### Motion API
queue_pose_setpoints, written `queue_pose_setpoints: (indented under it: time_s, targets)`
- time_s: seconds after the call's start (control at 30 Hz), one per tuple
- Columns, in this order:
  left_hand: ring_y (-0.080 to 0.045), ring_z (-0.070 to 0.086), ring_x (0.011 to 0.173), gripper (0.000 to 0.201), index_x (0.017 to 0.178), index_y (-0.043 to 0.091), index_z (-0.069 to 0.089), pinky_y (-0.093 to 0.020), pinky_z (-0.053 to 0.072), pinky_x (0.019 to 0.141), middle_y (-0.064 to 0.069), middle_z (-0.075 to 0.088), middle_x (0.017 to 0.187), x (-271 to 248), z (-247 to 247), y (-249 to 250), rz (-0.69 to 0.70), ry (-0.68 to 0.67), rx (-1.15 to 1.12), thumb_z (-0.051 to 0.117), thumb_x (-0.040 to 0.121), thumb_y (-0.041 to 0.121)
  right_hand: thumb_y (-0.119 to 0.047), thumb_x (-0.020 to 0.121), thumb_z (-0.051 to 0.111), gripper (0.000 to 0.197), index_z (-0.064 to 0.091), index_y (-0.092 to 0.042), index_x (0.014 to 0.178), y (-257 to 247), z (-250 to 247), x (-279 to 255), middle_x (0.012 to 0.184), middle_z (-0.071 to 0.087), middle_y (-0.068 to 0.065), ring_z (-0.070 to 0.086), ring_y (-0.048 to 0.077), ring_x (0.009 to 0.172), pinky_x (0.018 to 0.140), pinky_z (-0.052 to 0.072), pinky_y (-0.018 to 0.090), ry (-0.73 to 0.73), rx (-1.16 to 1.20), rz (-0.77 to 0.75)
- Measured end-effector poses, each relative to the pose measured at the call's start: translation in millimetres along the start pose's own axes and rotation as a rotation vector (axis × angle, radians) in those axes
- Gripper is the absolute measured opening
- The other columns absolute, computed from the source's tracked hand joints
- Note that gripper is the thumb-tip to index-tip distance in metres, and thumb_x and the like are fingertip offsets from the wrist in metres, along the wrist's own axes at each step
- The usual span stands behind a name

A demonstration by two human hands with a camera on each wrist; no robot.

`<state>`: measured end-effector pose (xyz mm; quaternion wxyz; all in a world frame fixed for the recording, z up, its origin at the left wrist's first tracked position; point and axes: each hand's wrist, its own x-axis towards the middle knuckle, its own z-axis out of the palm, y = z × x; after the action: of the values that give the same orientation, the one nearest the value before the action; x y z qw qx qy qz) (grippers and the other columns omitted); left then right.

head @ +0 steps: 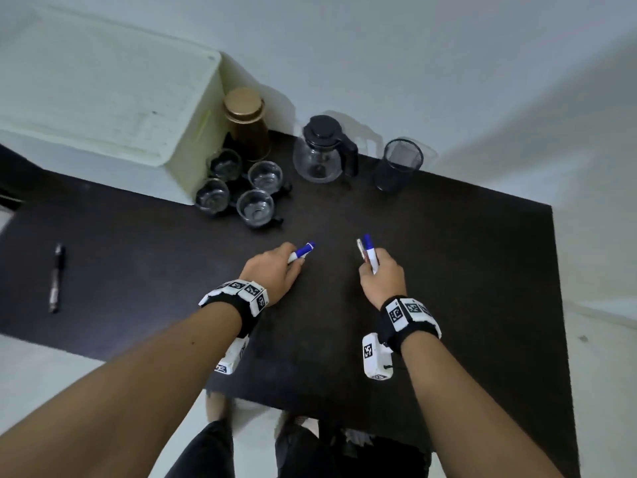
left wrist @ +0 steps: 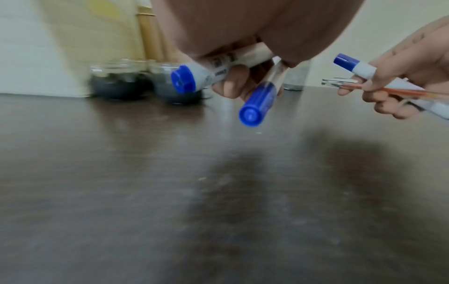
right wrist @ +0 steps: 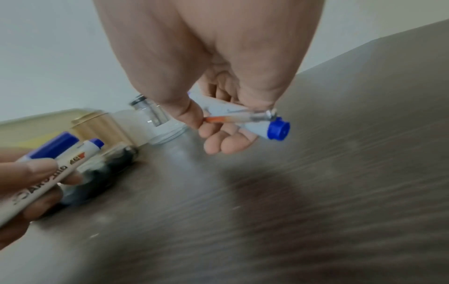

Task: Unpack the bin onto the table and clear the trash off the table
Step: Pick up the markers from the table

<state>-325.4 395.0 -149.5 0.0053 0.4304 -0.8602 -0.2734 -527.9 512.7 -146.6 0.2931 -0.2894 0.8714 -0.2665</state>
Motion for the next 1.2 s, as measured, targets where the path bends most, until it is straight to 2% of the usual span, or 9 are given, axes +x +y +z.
queue_pose_setpoints:
  time_s: [0.13, 0.23, 0.37, 0.47, 0.57, 0.7, 0.83, 1.1, 1.2]
  targets:
    - [-0.039, 0.065, 0.085, 0.034, 0.124, 0.013, 0.054, -0.039, 0.046, 0.069, -0.012, 0.070, 0.096, -32, -42, -72, -0.156, 0.114, -0.111, 0.050, 0.101, 0.038, -0.026, 0.081, 0.054, 0.016, 0.051, -0.031, 0.095, -65, 52, -28, 0.077, 0.069, 0.013, 0.071, 0.034, 0.059, 0.056, 0.061, 0.048, -0.133, 0.058, -0.050]
    - [-0.042, 0.064, 0.093, 0.034, 0.124, 0.014, 0.052, -0.041, 0.046, 0.077, -0.014, 0.068, 0.104, -57, -71, -132, -0.299, 0.177, -0.172, 0.050, 0.101, 0.039, -0.018, 0.087, 0.055, 0.020, 0.049, -0.026, 0.104, -113, 96, -53, 0.083, 0.069, 0.015, 0.071, 0.032, 0.057, 0.049, 0.061, 0.042, -0.218, 0.103, -0.072]
    - [-0.041, 0.062, 0.091, 0.034, 0.120, 0.015, 0.046, -0.036, 0.041, 0.074, -0.006, 0.058, 0.094, -94, -104, -210, -0.534, 0.252, -0.291, 0.057, 0.095, 0.037, -0.021, 0.086, 0.056, 0.020, 0.051, -0.023, 0.106, -161, 156, -81, 0.087, 0.068, 0.009, 0.063, 0.030, 0.075, 0.069, 0.049, 0.036, -0.228, 0.038, -0.139]
    - [-0.041, 0.063, 0.094, 0.046, 0.127, 0.016, 0.042, -0.037, 0.043, 0.076, -0.012, 0.062, 0.100, -125, -125, -267, -0.674, 0.328, -0.343, 0.064, 0.088, 0.029, -0.017, 0.089, 0.057, 0.022, 0.053, -0.017, 0.110, -189, 195, -99, 0.089, 0.066, 0.009, 0.059, 0.030, 0.079, 0.072, 0.040, 0.031, -0.266, 0.023, -0.150]
    - [-0.040, 0.064, 0.097, 0.054, 0.127, 0.016, 0.042, -0.037, 0.043, 0.073, -0.013, 0.065, 0.106, -145, -138, -316, -0.760, 0.363, -0.326, 0.070, 0.087, 0.039, -0.017, 0.089, 0.058, 0.021, 0.056, -0.018, 0.110, -208, 229, -110, 0.092, 0.067, 0.007, 0.058, 0.028, 0.082, 0.074, 0.038, 0.030, -0.267, -0.008, -0.191]
    - [-0.038, 0.062, 0.106, 0.073, 0.127, 0.016, 0.043, -0.039, 0.045, 0.077, -0.008, 0.060, 0.124, -147, -145, -351, -0.771, 0.319, -0.292, 0.076, 0.077, 0.058, -0.018, 0.093, 0.059, 0.013, 0.064, -0.018, 0.105, -222, 255, -118, 0.092, 0.065, -0.006, 0.055, 0.017, 0.084, 0.076, 0.036, 0.024, -0.253, -0.057, -0.268]
    - [-0.038, 0.059, 0.113, 0.080, 0.131, 0.012, 0.044, -0.043, 0.049, 0.085, -0.012, 0.054, 0.131, -132, -141, -365, -0.783, 0.187, -0.235, 0.075, 0.076, 0.061, -0.022, 0.095, 0.058, 0.010, 0.066, -0.020, 0.102, -227, 267, -123, 0.090, 0.068, -0.003, 0.057, 0.017, 0.082, 0.075, 0.038, 0.025, -0.252, -0.088, -0.272]
    - [-0.039, 0.063, 0.094, 0.040, 0.106, 0.012, 0.051, -0.038, 0.049, 0.072, -0.015, 0.065, 0.105, -119, -134, -366, -0.674, 0.075, -0.123, 0.060, 0.089, 0.047, -0.030, 0.096, 0.057, 0.010, 0.065, -0.024, 0.096, -222, 248, -116, 0.084, 0.069, -0.001, 0.061, 0.007, 0.074, 0.068, 0.042, 0.027, -0.175, -0.078, -0.211]
    - [-0.036, 0.063, 0.090, 0.036, 0.102, 0.014, 0.048, -0.037, 0.046, 0.070, -0.010, 0.063, 0.098, -111, -135, -346, -0.584, 0.094, -0.144, 0.056, 0.092, 0.047, -0.032, 0.095, 0.058, 0.015, 0.064, -0.019, 0.094, -214, 234, -112, 0.083, 0.069, 0.001, 0.063, 0.017, 0.076, 0.073, 0.047, 0.032, -0.125, -0.060, -0.195]
